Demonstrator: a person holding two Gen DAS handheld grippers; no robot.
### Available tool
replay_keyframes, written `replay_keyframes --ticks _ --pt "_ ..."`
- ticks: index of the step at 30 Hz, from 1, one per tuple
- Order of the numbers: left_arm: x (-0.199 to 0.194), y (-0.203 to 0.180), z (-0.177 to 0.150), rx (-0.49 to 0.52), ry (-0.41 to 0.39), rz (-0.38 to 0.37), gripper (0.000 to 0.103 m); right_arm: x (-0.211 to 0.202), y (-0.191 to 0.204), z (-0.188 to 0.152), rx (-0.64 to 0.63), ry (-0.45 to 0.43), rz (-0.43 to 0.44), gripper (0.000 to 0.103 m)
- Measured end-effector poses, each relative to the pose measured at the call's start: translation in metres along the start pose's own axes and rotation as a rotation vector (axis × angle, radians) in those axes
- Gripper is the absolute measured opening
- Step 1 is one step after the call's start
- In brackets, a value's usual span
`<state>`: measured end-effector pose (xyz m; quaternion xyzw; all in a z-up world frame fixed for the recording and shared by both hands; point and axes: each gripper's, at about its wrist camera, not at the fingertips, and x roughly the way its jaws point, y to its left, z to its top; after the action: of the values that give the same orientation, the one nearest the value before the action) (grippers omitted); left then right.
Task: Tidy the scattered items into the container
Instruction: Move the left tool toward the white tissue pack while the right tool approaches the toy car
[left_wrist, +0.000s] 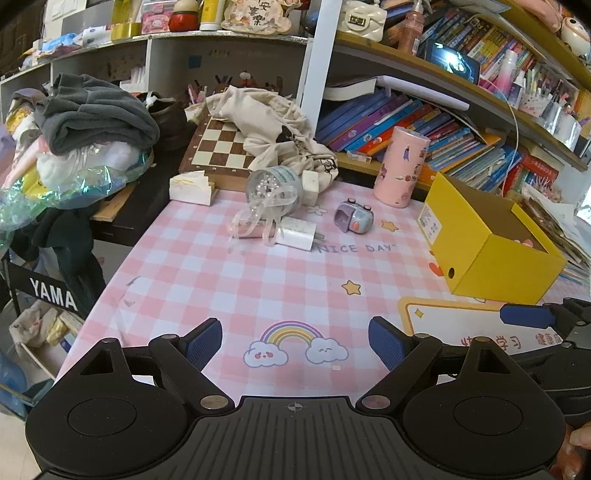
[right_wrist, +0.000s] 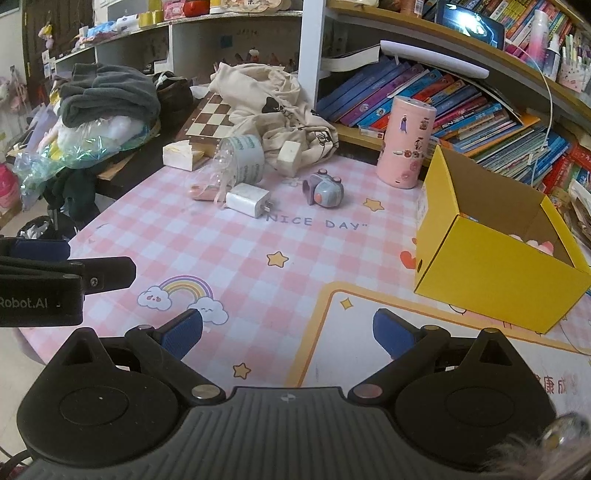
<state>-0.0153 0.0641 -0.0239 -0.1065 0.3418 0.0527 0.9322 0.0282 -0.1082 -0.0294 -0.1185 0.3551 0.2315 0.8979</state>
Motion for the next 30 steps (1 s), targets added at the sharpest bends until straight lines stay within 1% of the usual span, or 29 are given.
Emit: replay_keyframes --ticks 8,11,18,26,30 --pt "0.015 0.003 0.006 -0.021 0.016 0.017 0.089 0.018 -0.007 0.010 -0.015 0.017 0.015 0.100" --pt "0.023 0.002 0.011 -0.008 0.017 0.027 0.089 0.024 -0.010 0.015 -0.030 0.015 0.020 0.100" --pt "0.044 -0.005 0.024 0.015 0.012 0.026 0.089 0.049 -0.019 0.029 -0.053 0.033 0.043 0.099" --pt "0.074 -0.007 0.046 0.009 -0.001 0.055 0.088 0.085 -0.040 0.056 -0.045 0.032 0.041 0.098" --pt "0.090 -0.003 0.060 -0.015 -0.012 0.066 0.088 0.103 -0.049 0.072 -0.053 0.024 0.035 0.098"
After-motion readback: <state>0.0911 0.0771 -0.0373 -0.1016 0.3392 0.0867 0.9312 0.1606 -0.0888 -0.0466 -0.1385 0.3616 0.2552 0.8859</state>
